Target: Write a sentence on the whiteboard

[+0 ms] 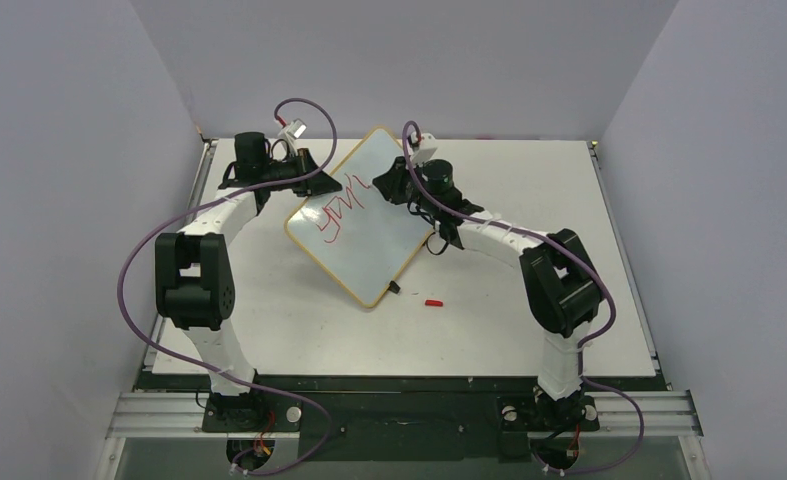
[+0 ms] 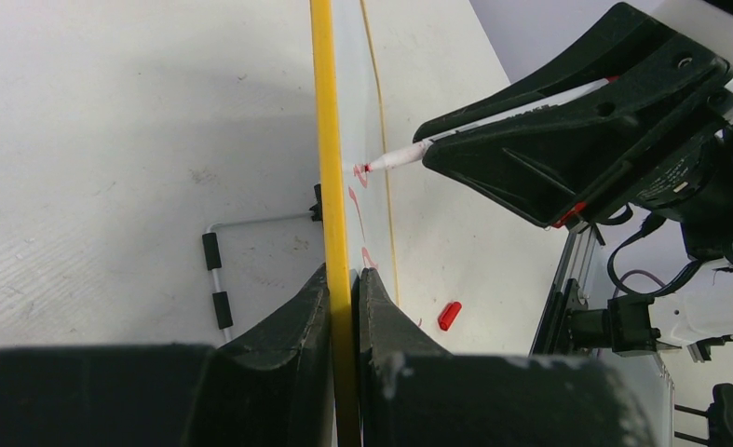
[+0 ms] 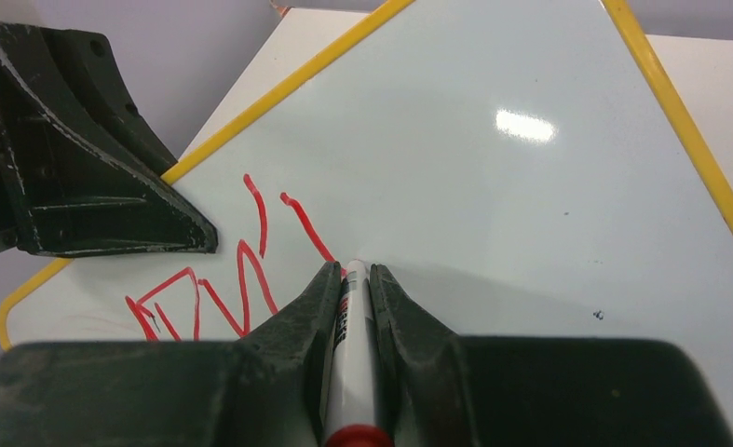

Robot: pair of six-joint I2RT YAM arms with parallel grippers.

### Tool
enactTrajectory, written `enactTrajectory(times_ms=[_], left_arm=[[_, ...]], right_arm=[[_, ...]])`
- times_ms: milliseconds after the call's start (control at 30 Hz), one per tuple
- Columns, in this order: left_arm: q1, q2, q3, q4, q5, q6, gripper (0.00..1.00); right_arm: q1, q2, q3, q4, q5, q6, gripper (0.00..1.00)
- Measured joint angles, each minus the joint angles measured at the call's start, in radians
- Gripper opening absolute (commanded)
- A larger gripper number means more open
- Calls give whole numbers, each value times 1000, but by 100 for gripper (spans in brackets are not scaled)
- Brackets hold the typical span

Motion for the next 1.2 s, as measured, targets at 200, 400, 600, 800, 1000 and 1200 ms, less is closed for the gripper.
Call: enactTrajectory(times_ms=[200, 400, 600, 800, 1000, 1200], left_arm=[[-1, 0, 0, 14, 22, 3, 0], [-2, 0, 0, 18, 28, 4, 0], [-2, 0, 0, 18, 27, 4, 0], [-2, 0, 0, 18, 27, 4, 0], [-2, 0, 0, 19, 32, 4, 0], [-3, 0, 0, 23, 34, 4, 0]], right_arm=[[0, 14, 84, -55, 8, -8, 0], [0, 43, 164, -92, 11, -22, 0], [0, 48, 184, -117, 11, -27, 0], [-1, 46, 180, -113, 8, -21, 0], [-2, 12, 130, -106, 1, -14, 0], [-6, -26, 106, -95, 1, -15, 0]])
